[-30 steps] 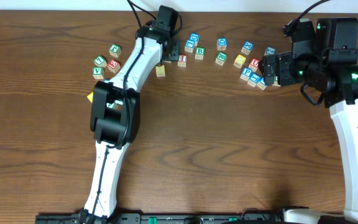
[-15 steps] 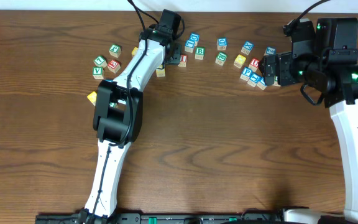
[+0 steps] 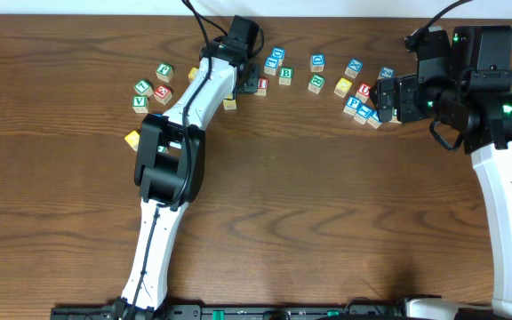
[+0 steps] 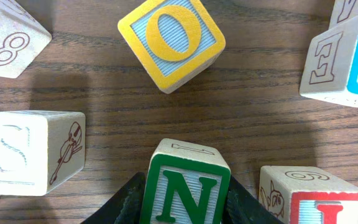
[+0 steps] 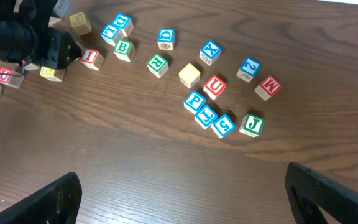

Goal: Spell out NEURIPS
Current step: 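Lower the left gripper and grasp the green N block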

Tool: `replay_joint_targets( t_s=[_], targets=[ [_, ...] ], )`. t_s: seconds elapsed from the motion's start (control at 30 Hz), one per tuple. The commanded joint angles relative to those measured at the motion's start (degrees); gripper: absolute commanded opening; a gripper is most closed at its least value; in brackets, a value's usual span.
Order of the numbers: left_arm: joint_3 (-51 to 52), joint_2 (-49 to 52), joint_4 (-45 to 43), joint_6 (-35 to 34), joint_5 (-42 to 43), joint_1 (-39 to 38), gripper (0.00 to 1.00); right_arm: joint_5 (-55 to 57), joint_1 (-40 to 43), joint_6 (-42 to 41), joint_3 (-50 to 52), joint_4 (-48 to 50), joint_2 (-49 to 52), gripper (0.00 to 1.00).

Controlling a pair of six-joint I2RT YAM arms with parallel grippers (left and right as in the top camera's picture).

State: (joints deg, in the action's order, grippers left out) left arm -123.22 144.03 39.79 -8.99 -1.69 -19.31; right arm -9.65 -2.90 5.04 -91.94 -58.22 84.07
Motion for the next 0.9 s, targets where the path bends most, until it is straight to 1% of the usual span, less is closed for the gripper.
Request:
replay_joint_targets(
  t_s=[0.0,0.1,0.43,0.7,0.77,0.87],
  targets=[
    [0.31,0.81,-0.04,0.11,-0.48,-0.13,0.35,-0.63,0.22,0.11,-1.2,0.09,-0.11,0.99],
    [0.31,0.15,-0.02,0.11,-0.48,-0.13,0.31,-0.63,0.22,0.13,-1.2,0.11,-0.11,0.99],
    [0.31,-3.72,0.42,0.11,-0.48,-0.13,0.3,-0.66,0.22,0.13,-1.2,0.07,-0.11,0.99],
    [0.31,-9.68,3.72,0.04,-0.48,-0.13,0.29,-0.66,0.22,0.13,-1.2,0.07,-0.11,0.99],
    [0.31,-11.76,6.08,-1.53,-0.48,-0.13,0.29,-0.66,0.22,0.11,-1.2,0.04,-0.11,0.99],
    [0.31,-14.58,11.08,-5.64,-0.46,-0.13,0.28,-0.66,0.22,0.13,-1.2,-0.17,-0.11,0.99]
  ],
)
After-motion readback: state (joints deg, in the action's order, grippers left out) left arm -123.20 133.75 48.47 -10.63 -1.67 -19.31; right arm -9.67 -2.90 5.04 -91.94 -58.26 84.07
